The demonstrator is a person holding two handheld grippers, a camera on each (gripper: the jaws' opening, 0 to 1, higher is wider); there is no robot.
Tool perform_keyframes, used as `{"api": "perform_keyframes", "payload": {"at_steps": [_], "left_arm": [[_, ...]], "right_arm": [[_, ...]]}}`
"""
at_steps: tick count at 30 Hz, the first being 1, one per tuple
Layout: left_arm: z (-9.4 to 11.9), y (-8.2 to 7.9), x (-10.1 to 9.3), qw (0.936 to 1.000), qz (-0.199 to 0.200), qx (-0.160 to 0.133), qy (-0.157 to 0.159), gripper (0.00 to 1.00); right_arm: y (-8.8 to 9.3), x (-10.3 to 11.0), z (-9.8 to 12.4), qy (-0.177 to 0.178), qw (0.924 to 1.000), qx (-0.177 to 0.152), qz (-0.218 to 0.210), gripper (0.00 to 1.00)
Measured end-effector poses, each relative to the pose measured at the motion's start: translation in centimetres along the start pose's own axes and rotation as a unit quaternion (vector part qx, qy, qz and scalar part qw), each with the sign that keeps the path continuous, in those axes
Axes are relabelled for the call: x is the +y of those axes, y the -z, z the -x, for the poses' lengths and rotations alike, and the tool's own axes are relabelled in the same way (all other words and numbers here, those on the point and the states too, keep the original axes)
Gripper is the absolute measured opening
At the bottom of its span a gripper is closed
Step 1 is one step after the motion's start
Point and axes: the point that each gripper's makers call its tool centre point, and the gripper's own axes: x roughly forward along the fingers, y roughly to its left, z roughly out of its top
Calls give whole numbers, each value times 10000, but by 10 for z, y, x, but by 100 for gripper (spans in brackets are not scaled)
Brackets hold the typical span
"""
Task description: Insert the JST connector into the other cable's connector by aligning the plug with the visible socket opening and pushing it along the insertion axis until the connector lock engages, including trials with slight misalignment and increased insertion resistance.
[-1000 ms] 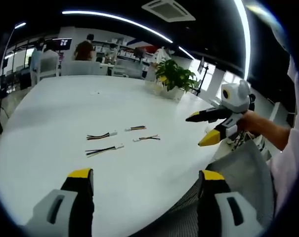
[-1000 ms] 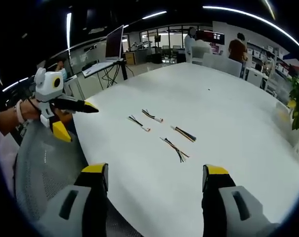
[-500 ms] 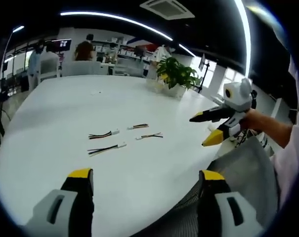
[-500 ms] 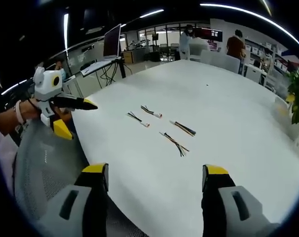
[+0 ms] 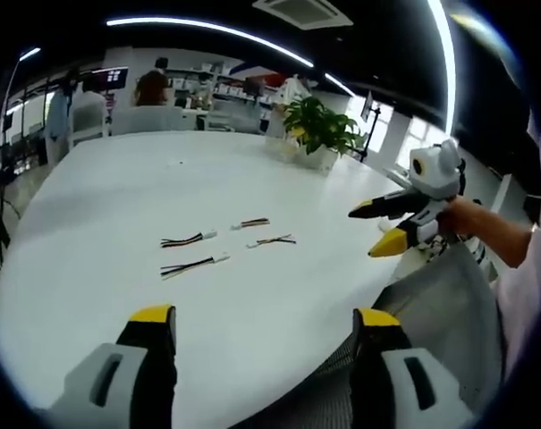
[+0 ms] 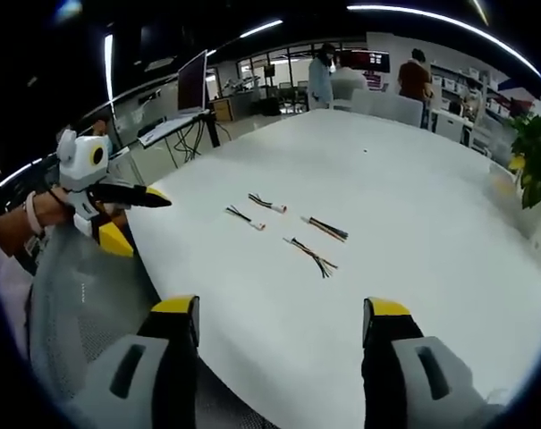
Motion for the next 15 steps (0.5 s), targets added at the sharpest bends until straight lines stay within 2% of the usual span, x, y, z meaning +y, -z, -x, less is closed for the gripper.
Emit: {"api": "perform_keyframes", "payload": {"at_steps": [11,15], "left_arm": [[4,-5,6,9998,-147,-46,-102,78],[5,-10,10,9999,-89,-72,-120,75]], "right_arm": [[-9,2,3,-36,9999,-154,62,68],[-12,2,3,-38,9998,-176,87,67]]}}
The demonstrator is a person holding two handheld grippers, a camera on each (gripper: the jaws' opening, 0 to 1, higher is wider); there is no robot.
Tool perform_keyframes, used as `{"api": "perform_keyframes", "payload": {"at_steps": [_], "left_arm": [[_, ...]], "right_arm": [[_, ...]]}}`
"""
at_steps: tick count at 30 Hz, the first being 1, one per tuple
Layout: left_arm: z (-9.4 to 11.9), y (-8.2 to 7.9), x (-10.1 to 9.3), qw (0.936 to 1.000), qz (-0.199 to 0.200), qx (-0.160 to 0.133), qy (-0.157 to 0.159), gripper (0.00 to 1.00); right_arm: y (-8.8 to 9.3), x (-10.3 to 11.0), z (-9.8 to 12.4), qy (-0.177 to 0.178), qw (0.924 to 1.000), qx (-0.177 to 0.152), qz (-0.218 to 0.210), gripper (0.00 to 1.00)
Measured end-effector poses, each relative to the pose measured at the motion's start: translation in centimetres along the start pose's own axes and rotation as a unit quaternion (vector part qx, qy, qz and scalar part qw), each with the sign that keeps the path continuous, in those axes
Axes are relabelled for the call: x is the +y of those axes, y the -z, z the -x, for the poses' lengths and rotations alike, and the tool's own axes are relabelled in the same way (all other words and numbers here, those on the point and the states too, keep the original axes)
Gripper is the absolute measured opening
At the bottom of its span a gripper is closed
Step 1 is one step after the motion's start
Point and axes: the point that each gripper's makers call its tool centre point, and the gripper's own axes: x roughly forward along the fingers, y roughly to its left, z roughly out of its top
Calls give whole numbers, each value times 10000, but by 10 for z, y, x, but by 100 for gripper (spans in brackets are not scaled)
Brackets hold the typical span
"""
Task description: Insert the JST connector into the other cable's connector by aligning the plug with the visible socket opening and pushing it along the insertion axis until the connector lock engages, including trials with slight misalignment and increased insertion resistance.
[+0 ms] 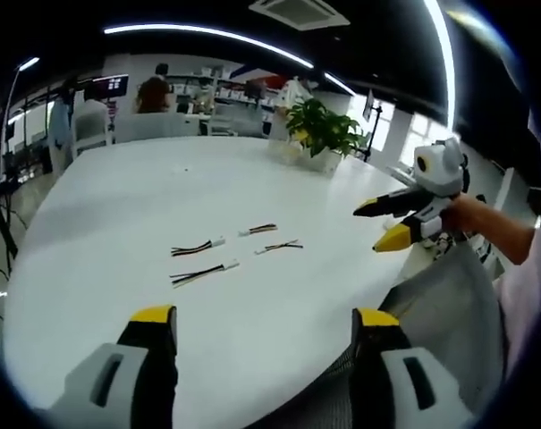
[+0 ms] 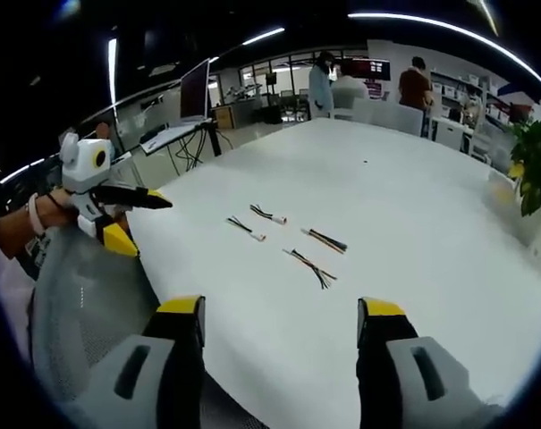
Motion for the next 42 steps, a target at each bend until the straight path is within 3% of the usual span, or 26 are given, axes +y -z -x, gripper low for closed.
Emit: {"api": "perform_keyframes", "payload": {"at_steps": [6,8,10,13,17,28,35,42], "left_arm": [[-2,-4,6,10000,75,-41,-3,73],[-3,-7,9,9999,-72,-70,-52,73],[-2,-14,13,9991,-347,-129,-198,73],[-2,-25,12,9988,-347,-316,-137,71],[-2,-41,18,9975,-450,-462,-302,69],[-3,-65,23,9970,-302,-687,-173,60],[0,-94,21,9912,-762,-1062,-217,59],[-12,-104,26,9902,-897,-1050,-193,60]], "right_arm": [[-9,-3,0,29,9999,-98,49,64],[-12,-4,0,28,9998,-164,56,61],[-16,-6,-1,17,9998,-196,50,60],[-22,-7,-2,-13,9997,-222,84,58],[-29,-9,-3,-5,9996,-261,116,56],[-55,-18,-6,40,9984,-518,199,51],[-80,-21,-15,-31,9969,-695,361,49],[-96,-20,-25,-126,9954,-805,497,48]]}}
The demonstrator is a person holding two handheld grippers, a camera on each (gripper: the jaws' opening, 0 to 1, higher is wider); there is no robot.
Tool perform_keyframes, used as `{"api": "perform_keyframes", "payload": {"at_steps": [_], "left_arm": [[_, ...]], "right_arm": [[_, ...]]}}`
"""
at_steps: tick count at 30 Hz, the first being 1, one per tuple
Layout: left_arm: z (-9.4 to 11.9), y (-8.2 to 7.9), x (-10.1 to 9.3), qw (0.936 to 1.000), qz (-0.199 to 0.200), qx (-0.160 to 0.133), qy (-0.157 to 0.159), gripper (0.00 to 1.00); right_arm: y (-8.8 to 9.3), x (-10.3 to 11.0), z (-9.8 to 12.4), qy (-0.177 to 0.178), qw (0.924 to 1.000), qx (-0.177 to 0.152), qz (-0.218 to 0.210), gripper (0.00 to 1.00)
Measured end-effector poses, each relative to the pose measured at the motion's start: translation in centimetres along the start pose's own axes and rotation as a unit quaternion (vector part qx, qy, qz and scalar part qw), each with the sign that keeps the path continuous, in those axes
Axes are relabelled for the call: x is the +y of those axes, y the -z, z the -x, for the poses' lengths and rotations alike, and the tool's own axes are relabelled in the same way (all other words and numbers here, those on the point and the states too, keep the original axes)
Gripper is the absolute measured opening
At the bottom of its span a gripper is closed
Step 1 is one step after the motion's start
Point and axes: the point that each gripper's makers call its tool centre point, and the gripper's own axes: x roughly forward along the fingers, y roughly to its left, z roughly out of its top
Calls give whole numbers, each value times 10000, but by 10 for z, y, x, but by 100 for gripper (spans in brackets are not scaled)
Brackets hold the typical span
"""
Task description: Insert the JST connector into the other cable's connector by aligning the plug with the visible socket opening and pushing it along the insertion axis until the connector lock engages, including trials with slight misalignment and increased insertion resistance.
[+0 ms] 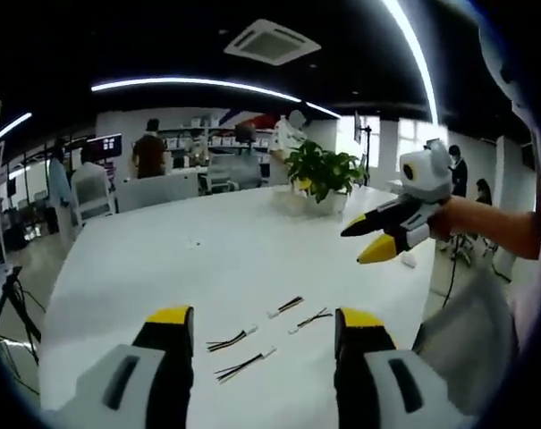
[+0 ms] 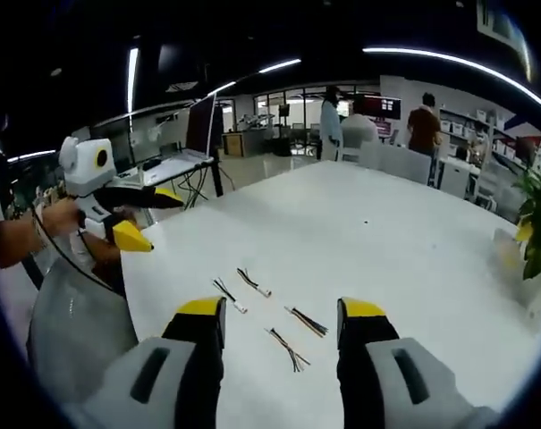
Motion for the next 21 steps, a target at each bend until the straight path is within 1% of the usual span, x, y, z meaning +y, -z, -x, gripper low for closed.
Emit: {"api": "perform_keyframes", "payload": {"at_steps": [3,4,6,9,13,15,18,20,21], "left_arm": [[-9,3,1,10000,18,54,48,60],[-13,9,5,9998,74,156,-19,61],[-19,19,11,9992,187,323,-126,66],[-27,25,12,9991,206,354,-54,65],[-36,26,13,9993,232,299,66,64],[-40,27,15,9994,209,275,59,63],[-45,28,19,9995,224,242,-18,65],[-49,31,19,9994,226,280,15,65],[-50,32,19,9993,205,301,22,65]], "right_arm": [[-2,-2,-4,-13,10000,-11,17,47],[-2,-4,-5,22,10000,-8,-1,47],[0,-9,-7,55,10000,21,-49,48],[0,-12,-7,74,10000,15,-26,47],[1,-18,-9,100,9999,19,26,46],[3,-24,-12,121,9999,18,24,46],[5,-28,-16,158,9998,83,-40,46],[2,-29,-18,151,9998,6,-126,45],[-4,-30,-19,169,9997,-123,-130,45]]}}
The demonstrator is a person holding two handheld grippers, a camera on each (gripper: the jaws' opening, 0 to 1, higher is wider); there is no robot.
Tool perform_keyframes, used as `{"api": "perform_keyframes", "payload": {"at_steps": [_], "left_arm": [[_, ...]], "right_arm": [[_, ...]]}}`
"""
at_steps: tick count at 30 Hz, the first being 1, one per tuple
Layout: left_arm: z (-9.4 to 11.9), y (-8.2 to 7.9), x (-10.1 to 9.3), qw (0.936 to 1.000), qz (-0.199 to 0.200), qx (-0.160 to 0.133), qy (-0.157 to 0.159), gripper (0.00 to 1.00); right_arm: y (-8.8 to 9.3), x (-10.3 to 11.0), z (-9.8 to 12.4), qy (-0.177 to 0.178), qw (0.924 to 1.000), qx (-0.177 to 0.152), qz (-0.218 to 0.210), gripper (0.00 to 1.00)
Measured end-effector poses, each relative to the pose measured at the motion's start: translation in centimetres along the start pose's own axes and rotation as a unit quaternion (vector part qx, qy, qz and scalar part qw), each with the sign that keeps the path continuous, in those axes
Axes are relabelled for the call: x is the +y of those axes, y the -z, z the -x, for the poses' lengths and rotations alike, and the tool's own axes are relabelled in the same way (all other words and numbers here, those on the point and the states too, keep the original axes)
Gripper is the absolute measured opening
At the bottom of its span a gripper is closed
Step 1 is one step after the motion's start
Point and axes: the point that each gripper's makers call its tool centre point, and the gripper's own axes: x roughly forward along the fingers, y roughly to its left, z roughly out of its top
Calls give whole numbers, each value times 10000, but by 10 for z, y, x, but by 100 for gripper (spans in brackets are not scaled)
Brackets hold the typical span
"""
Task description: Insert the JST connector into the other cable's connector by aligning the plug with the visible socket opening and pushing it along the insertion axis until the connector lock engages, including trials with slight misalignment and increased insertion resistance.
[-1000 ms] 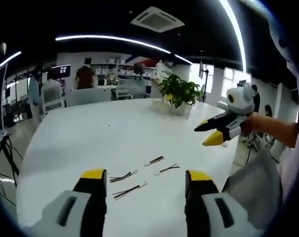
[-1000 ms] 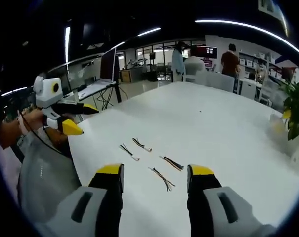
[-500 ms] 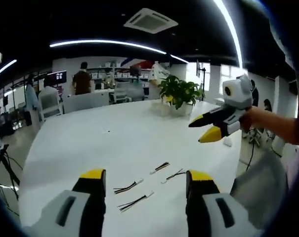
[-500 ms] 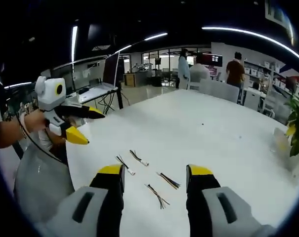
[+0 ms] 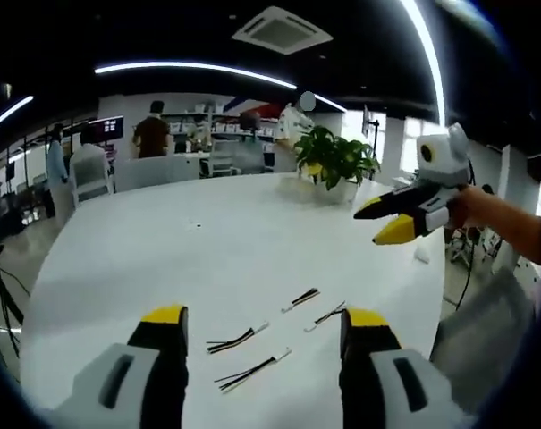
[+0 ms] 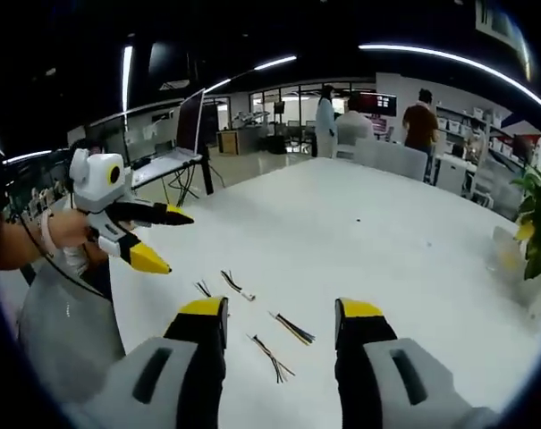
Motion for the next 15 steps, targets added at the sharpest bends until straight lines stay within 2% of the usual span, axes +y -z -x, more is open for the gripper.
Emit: {"api": "perform_keyframes", "payload": {"at_steps": [4,11,15], "left_arm": [[-9,7,0,9996,-173,207,32,67],[-17,3,-1,9995,-279,137,73,67],[-21,12,-1,9986,-432,306,7,69]], "right_arm": [[-8,0,-3,-29,9999,-140,64,43],[-8,-3,-9,-81,9997,-112,203,42],[-5,-4,-13,-103,9996,-74,271,41]]}}
